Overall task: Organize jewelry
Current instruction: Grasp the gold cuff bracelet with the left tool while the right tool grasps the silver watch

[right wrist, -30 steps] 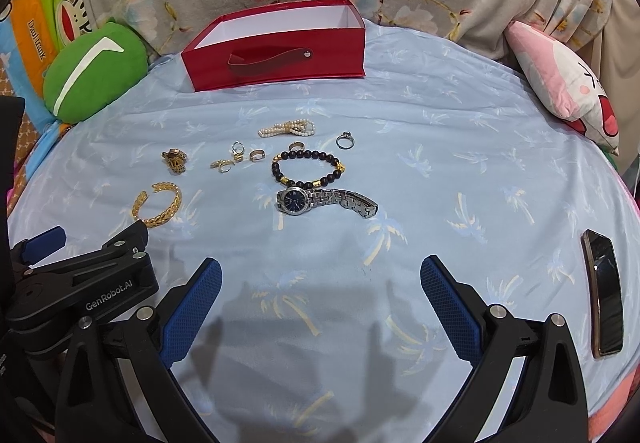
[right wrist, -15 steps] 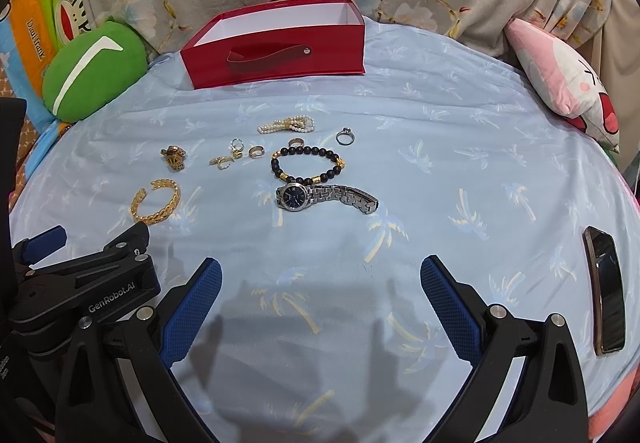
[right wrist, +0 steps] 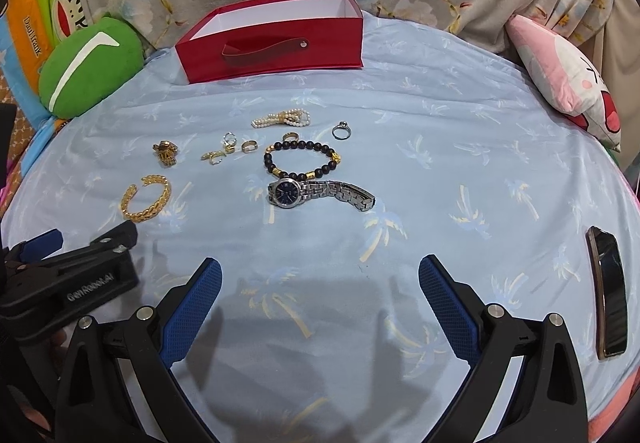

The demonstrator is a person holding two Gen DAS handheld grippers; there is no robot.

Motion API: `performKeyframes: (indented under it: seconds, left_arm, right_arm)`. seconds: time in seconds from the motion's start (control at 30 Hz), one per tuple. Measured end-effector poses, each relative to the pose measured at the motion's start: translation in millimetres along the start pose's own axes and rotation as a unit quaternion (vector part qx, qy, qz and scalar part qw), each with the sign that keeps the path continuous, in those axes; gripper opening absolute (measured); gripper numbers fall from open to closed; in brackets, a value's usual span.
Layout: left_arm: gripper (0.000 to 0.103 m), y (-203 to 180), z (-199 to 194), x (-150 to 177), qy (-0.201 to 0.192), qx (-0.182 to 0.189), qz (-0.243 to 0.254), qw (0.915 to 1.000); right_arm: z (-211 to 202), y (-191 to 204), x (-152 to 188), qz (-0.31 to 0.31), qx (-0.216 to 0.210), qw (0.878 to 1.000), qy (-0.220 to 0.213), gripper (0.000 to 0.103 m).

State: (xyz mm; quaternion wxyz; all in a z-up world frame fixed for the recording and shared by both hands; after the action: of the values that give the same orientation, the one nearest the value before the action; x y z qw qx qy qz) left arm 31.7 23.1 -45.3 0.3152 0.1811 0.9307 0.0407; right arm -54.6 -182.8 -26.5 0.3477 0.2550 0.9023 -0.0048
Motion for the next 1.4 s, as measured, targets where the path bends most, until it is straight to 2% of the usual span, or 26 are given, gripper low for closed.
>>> performKeyframes:
  seconds: [0.33, 0.47, 0.6, 0.77, 0.97, 1.03, 1.13, 1.2, 1.27, 1.4]
  left_arm:
    - [0.098, 29.9, 19.2, 3.0, 0.021, -0.014, -0.03, 0.9992]
    - [0.098, 27.6, 21.2, 0.3, 0.021, 0.001, -0.03, 0.9993]
    - [0.098, 13.9, 25.1, -5.1, 0.02, 0.021, -0.018, 0.9994]
    - [0.098, -6.3, 44.5, -14.2, 0.036, 0.043, -0.003, 0.9984]
    - [0.098, -17.2, 55.0, -26.2, 0.026, 0.031, 0.002, 0.9992]
    - [0.094, -17.2, 55.3, -29.2, 0.02, 0.029, 0.003, 0.9994]
    - [0.082, -17.3, 54.1, -33.2, 0.014, 0.03, 0.005, 0.9994]
    - [0.067, -16.9, 52.2, -35.4, 0.01, 0.033, 0.007, 0.9994]
    - [0.057, -14.7, 50.6, -36.4, 0.007, 0.04, 0.003, 0.9992]
    - [0.055, -9.8, 50.1, -37.6, 0.007, 0.058, -0.005, 0.9983]
  right_arm:
    - [21.9, -2.4, -7.3, -0.002, -0.011, 1.0, 0.019, 0.082]
    - [33.8, 2.7, -13.1, -0.001, -0.027, 0.999, 0.033, 0.072]
    - [47.1, 5.2, -17.6, 0.007, -0.036, 0.998, 0.048, 0.067]
    - [50.7, 1.5, -23.7, 0.013, -0.028, 0.999, 0.043, 0.067]
    - [49.5, -1.4, -27.4, 0.011, -0.021, 0.999, 0.034, 0.067]
    - [50.2, -1.2, -28.0, 0.009, -0.02, 0.999, 0.033, 0.067]
    - [53.7, -1.1, -29.3, 0.008, -0.021, 0.999, 0.035, 0.067]
    - [56.2, -1.2, -30.1, 0.008, -0.021, 0.999, 0.037, 0.067]
    - [59.5, -1.3, -31.7, 0.009, -0.023, 0.999, 0.039, 0.067]
    - [62.9, -1.5, -36.5, 0.013, -0.028, 0.999, 0.039, 0.067]
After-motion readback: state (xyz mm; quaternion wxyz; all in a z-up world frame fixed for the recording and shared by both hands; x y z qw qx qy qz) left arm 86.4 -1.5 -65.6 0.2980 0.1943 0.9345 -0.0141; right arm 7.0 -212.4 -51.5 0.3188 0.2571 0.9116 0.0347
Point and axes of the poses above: each gripper's, at about its wrist camera, not at the fingertips, and z roughly the way its jaws point, y to its left, x to its underside, the point moved 2 cm from there along z, roughly the way its jaws point, and after that the axes turned 14 degrees about z, right-handed, at the moved point
